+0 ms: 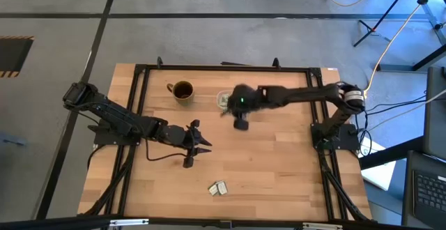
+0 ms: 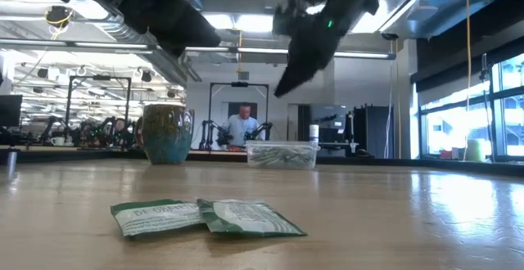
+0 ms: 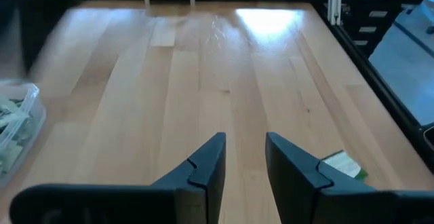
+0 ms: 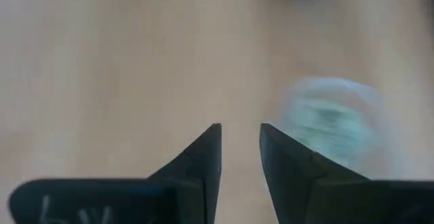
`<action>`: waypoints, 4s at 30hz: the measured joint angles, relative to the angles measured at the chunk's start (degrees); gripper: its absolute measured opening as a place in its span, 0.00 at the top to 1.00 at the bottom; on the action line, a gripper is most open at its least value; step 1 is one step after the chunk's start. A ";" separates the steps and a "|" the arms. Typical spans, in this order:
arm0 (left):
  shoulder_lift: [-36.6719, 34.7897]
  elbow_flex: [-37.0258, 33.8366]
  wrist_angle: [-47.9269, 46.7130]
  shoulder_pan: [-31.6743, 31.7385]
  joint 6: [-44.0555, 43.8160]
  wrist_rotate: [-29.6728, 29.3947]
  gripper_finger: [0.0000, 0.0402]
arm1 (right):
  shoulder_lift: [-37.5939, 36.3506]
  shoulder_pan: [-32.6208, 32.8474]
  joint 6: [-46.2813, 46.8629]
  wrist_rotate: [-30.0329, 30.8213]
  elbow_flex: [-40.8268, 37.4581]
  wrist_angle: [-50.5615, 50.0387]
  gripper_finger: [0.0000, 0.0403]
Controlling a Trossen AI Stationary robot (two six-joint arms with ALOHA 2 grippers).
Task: Pick and place Stevia / Truvia into bins
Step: Put the truvia packet into the transparent container
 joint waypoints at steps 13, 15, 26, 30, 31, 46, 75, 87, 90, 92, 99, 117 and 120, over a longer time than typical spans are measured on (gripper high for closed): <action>0.02 0.04 -3.86 -0.01 -0.02 0.38 0.76 | 0.78 25.87 1.20 -3.43 -2.53 9.61 0.77; 0.02 0.04 -3.68 -0.01 0.00 0.39 0.76 | 1.37 28.29 1.31 -3.35 -3.74 14.87 0.77; 0.02 0.09 -3.25 -0.08 -0.07 0.43 0.77 | 9.99 31.83 1.49 -4.13 -7.65 32.66 0.80; 0.02 0.09 -3.45 -0.14 -0.09 0.61 0.78 | 13.54 32.08 1.80 -6.98 -7.61 35.82 0.80; 0.02 0.09 -3.64 -0.13 -0.07 0.60 0.78 | 14.23 32.21 2.48 -7.12 -7.61 36.25 0.80; 0.02 0.09 -3.70 -0.12 -0.15 0.55 0.78 | 22.38 33.37 2.57 -7.07 -7.58 43.49 0.81; 0.02 0.02 -3.70 -0.14 -0.09 0.42 0.78 | 24.35 33.41 2.90 -5.10 -7.45 42.76 0.81; 0.02 0.02 -3.70 -0.13 -0.10 0.42 0.78 | 24.40 33.37 3.01 -4.73 -7.50 42.72 0.93; 0.02 0.02 -3.70 -0.14 -0.11 0.42 0.78 | 24.40 33.37 3.03 -4.73 -7.54 42.81 0.96; 0.02 0.02 -3.70 -0.13 -0.11 0.42 0.78 | 24.15 33.37 3.01 -4.73 -7.58 42.87 0.97; 0.02 0.02 -3.70 -0.13 -0.15 2.90 0.78 | 18.61 33.29 3.08 -4.58 -7.96 38.84 0.96; 0.02 0.02 -3.68 -0.14 -0.09 5.01 0.79 | -11.02 19.30 -2.12 7.61 -7.67 12.58 0.95; 0.02 0.02 -3.66 -0.14 -0.07 4.98 0.79 | -12.21 14.75 -5.20 7.62 -7.67 12.60 0.95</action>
